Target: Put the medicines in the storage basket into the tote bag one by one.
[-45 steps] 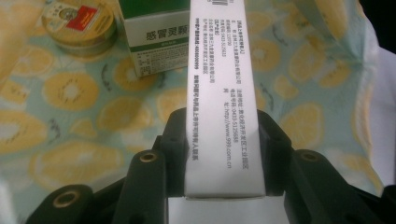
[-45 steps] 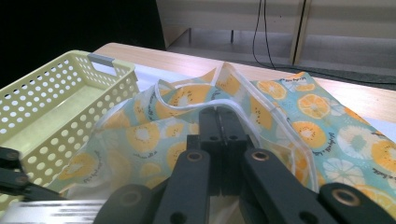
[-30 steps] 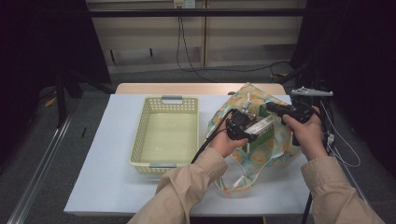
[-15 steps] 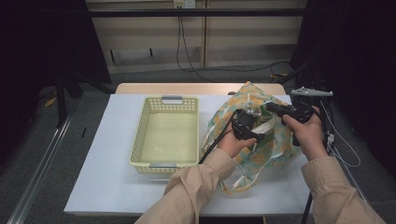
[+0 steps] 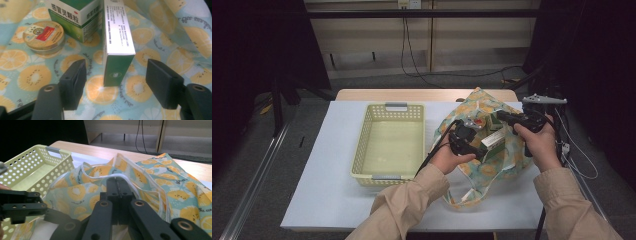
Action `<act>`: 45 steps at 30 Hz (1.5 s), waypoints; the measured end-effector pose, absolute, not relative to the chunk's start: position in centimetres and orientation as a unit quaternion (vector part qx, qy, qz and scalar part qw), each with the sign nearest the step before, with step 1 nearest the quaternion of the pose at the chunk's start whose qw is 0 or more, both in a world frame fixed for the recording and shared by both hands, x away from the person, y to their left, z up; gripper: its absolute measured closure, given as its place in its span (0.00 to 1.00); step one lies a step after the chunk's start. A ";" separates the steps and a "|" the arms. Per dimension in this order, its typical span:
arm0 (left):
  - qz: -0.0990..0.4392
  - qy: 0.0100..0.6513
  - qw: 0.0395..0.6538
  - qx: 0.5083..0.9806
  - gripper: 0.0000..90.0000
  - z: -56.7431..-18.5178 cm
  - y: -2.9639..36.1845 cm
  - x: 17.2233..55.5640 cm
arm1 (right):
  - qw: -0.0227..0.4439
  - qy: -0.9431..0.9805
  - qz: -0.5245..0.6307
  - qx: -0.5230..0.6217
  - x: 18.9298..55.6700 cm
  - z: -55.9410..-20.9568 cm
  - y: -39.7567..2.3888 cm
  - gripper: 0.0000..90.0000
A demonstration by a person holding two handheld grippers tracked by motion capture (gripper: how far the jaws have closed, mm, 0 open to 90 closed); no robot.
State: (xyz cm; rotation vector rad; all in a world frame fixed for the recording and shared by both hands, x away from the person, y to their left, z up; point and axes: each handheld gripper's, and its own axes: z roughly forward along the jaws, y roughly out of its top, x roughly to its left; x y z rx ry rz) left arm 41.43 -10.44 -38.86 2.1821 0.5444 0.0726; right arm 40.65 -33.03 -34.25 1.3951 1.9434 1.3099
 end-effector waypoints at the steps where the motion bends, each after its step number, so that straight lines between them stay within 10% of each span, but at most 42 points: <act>1: 0.031 0.218 0.429 0.876 0.42 -38.8 -10.4 41.4 | 0.205 0.697 0.470 0.501 40.7 -34.3 -33.0 1.00; 10: 0.012 0.211 0.425 0.880 0.96 -39.7 -10.7 41.6 | 0.205 0.698 0.471 0.499 40.6 -34.2 -33.0 1.00; 19: 0.007 0.233 0.448 0.863 1.00 -41.7 -12.8 42.7 | 0.202 0.699 0.471 0.498 40.6 -34.3 -33.0 1.00; 32: 0.034 0.249 0.414 0.875 0.37 -40.5 -8.3 40.8 | 0.200 0.700 0.471 0.499 40.4 -34.8 -32.9 1.00; 45: 0.044 0.259 0.399 0.878 0.24 -41.3 -7.2 39.3 | 0.203 0.693 0.471 0.506 40.3 -34.9 -33.3 1.00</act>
